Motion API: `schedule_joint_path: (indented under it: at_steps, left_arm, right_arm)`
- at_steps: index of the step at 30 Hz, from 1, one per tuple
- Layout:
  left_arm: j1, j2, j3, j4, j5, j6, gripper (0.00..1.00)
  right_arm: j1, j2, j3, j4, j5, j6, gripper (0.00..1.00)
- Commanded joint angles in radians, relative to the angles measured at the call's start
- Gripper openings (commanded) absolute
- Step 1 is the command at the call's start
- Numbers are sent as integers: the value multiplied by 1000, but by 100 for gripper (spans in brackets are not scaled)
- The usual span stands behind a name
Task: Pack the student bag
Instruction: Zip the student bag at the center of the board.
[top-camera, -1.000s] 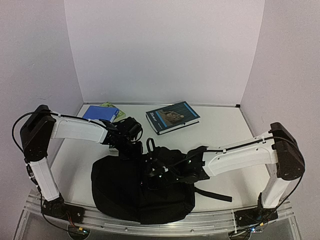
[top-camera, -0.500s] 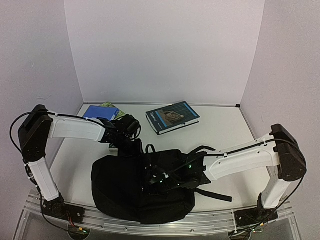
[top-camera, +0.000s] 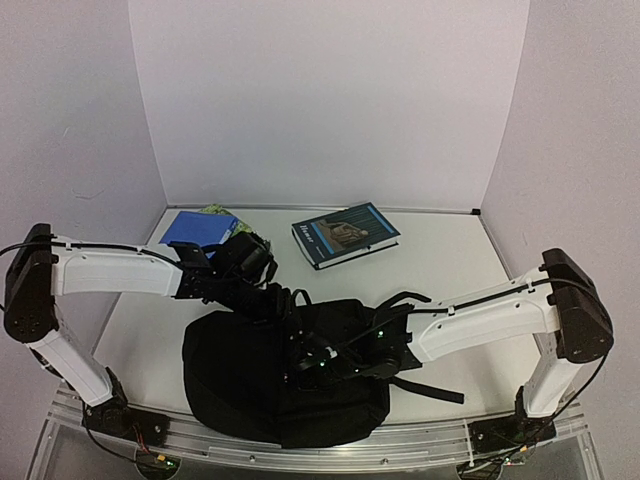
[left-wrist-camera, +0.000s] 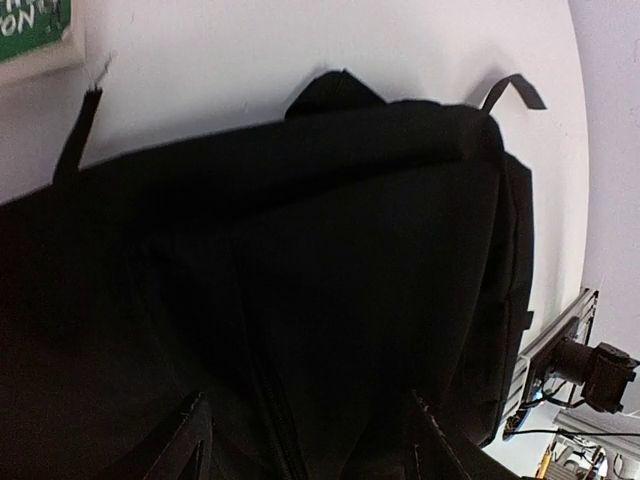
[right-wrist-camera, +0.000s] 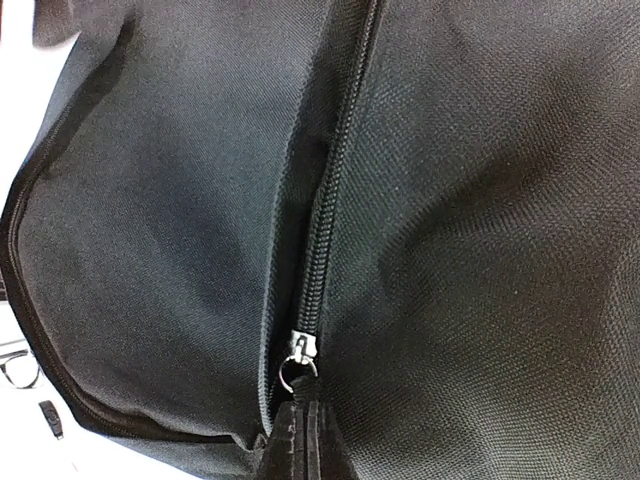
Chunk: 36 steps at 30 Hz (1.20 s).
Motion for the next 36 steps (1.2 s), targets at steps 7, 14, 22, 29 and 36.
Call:
schedule_joint_path:
  at_steps: [7, 14, 22, 29, 36]
  left_arm:
    - [-52, 74, -2, -9, -4, -63, 38]
    - [-52, 95, -35, 3, -49, -117, 5]
    - [-51, 161, 73, 41, -124, -60, 0]
    - [-12, 246, 181, 118, -115, -11, 0]
    - [66, 265, 163, 239, -19, -4, 0]
  right_arm:
    - [10, -28, 27, -25, 23, 0, 0]
    - [10, -36, 22, -27, 41, 9, 0]
    - [1, -44, 42, -33, 93, -8, 0]
    - [-20, -72, 23, -41, 134, -13, 0]
    - [-37, -112, -18, -46, 157, -12, 0]
